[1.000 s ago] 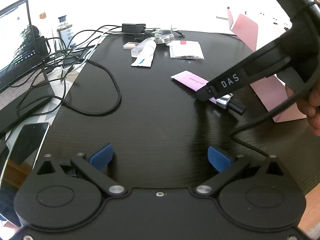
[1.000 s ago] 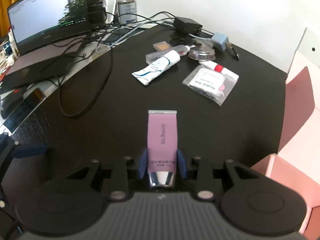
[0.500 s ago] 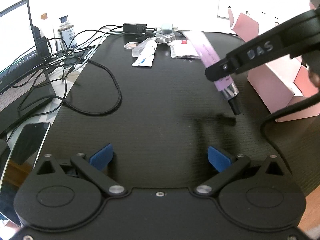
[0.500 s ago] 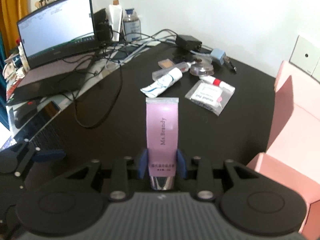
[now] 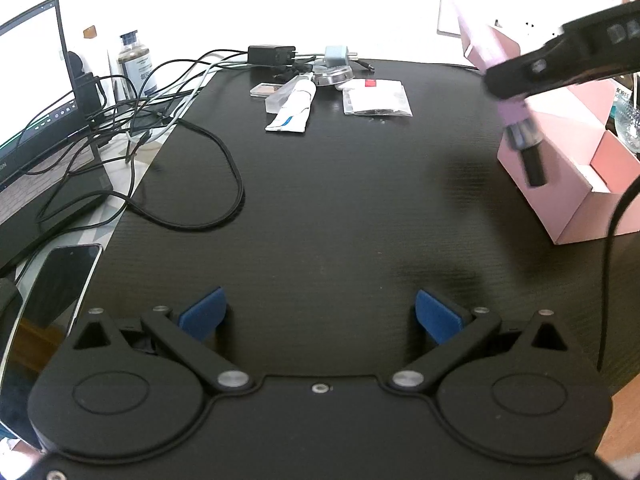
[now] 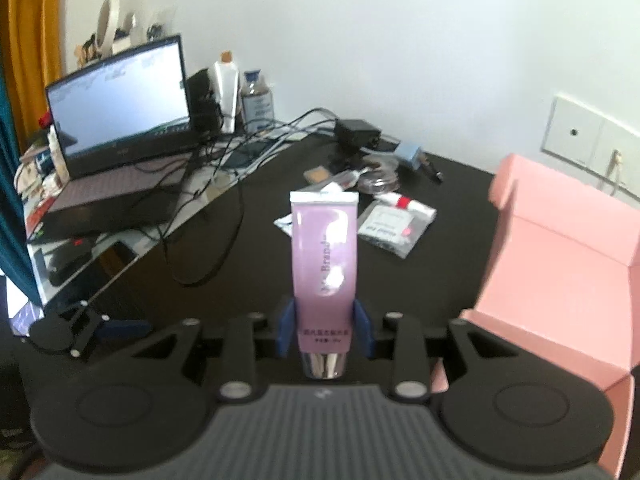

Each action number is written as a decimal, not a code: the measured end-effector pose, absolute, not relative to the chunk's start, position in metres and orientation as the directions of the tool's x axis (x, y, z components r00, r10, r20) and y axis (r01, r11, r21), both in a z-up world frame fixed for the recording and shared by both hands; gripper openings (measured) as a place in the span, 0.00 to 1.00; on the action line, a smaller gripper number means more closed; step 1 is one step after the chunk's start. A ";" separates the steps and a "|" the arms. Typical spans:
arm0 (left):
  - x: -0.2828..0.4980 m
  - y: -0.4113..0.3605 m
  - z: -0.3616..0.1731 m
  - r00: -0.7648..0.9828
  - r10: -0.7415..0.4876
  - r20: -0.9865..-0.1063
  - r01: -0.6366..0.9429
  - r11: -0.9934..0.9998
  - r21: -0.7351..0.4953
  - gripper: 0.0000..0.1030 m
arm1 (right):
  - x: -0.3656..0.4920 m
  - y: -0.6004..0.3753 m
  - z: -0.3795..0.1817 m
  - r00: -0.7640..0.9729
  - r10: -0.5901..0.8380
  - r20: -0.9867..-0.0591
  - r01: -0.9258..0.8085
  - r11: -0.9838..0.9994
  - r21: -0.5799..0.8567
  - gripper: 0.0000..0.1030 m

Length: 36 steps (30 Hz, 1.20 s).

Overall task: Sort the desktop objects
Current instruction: 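Carry the pink tube with the right gripper over the pink box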

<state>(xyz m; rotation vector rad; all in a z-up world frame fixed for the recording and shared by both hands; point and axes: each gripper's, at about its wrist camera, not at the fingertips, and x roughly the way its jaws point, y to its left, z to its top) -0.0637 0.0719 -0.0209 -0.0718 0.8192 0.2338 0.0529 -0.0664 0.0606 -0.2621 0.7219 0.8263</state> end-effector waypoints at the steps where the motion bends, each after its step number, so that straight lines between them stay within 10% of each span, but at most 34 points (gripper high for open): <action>1: -0.063 0.072 -0.021 0.658 0.180 -0.732 -0.236 0.971 0.027 1.00 | 0.053 -0.071 0.064 0.466 0.581 -0.667 -0.741 0.669 0.065 0.31; 36: -0.043 0.051 -0.023 0.667 0.142 -0.732 -0.180 0.983 0.027 1.00 | 0.075 -0.218 0.079 0.686 0.403 -0.606 -0.386 0.907 0.166 0.31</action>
